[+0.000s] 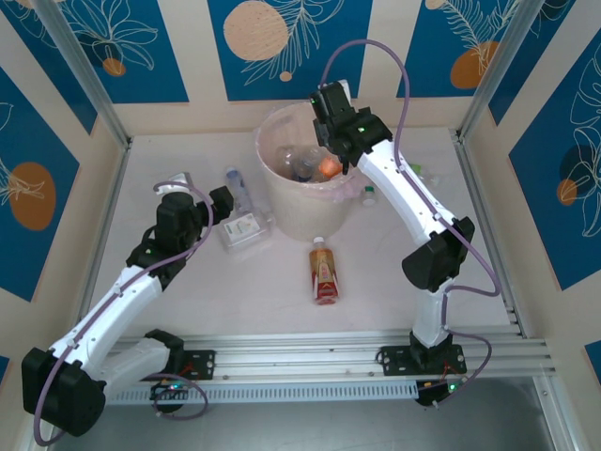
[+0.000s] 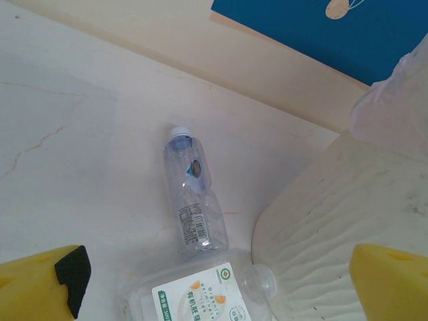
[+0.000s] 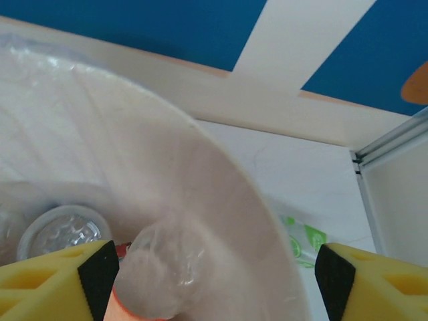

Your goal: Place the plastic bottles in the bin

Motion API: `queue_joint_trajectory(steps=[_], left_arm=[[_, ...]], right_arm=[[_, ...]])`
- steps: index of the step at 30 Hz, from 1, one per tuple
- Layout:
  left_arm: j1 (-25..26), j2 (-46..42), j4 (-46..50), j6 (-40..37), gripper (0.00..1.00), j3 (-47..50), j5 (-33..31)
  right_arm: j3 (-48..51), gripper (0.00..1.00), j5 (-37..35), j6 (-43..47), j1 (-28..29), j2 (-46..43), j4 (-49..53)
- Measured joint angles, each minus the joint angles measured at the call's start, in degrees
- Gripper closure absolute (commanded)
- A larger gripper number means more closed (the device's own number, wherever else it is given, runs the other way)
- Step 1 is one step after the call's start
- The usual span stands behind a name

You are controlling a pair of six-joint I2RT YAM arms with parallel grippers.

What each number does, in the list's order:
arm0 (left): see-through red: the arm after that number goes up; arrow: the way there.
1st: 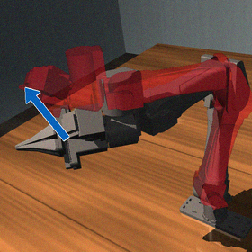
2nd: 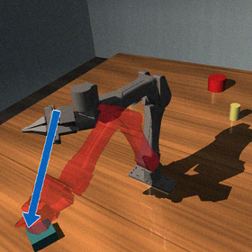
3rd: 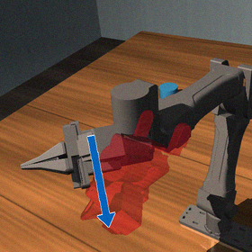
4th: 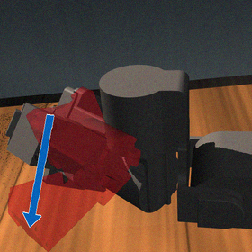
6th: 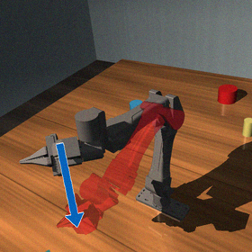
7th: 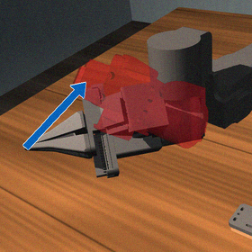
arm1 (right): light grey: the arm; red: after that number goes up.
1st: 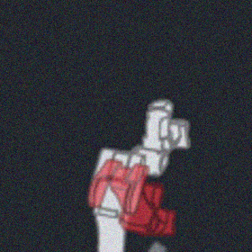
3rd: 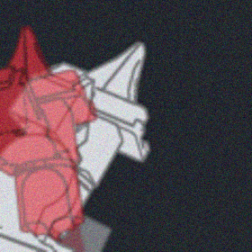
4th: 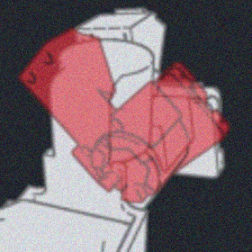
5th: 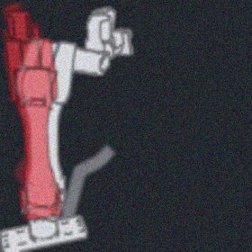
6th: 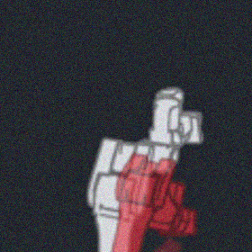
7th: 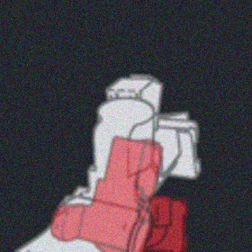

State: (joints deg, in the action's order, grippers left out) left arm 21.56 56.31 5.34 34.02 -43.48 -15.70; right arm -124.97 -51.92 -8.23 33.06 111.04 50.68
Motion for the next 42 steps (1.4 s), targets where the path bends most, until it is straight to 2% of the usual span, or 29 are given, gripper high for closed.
queue_joint_trajectory(steps=[3, 7, 11, 17, 21, 27, 31, 34, 38, 42], left_arm=[[-0.1, 0.0, 0.0, 0.0, 0.0, 0.0, 0.1], [-0.1, 0.1, 0.1, 0.2, 0.0, 0.0, 0.3], [-0.1, 1.0, 1.3, 0.3, 0.0, 0.0, 0.9], [-0.1, 4.0, 3.5, 2.0, 0.0, 0.0, 3.4], [-0.1, 6.4, 6.0, 2.6, 0.0, 0.0, 4.2], [-0.1, 6.9, 7.7, 2.3, 0.0, 0.0, 4.3], [-0.2, 6.9, 7.6, 2.3, 0.0, 0.0, 4.3], [-0.2, 6.9, 7.6, 2.3, 0.0, 0.0, 4.3], [-0.3, 7.6, 7.5, 2.8, 0.0, 0.0, 4.3], [-0.4, 8.9, 7.4, 3.2, 0.0, 0.0, 4.4]], right_arm=[[-0.2, 0.15, 0.1, -0.5, 0.0, 0.0, 0.5], [0.7, 0.0, 3.0, -1.7, 0.5, -0.9, 0.4], [7.2, 0.0, 6.5, -2.5, 1.1, -6.2, -2.6], [25.1, 0.0, 13.1, -5.2, 1.2, -22.6, -12.1], [38.4, 0.0, 17.8, -8.4, -0.9, -35.4, -18.0], [62.6, 0.0, 26.7, -11.0, -3.0, -55.3, -24.8], [75.2, 0.01, 30.0, -15.5, -0.1, -65.1, -24.2], [81.0, 0.01, 30.4, -19.8, 4.0, -68.6, -22.3], [85.9, 0.0, 28.1, -26.8, 11.8, -67.9, -20.2], [88.7, 0.0, 25.2, -32.6, 18.0, -63.6, -20.4]])
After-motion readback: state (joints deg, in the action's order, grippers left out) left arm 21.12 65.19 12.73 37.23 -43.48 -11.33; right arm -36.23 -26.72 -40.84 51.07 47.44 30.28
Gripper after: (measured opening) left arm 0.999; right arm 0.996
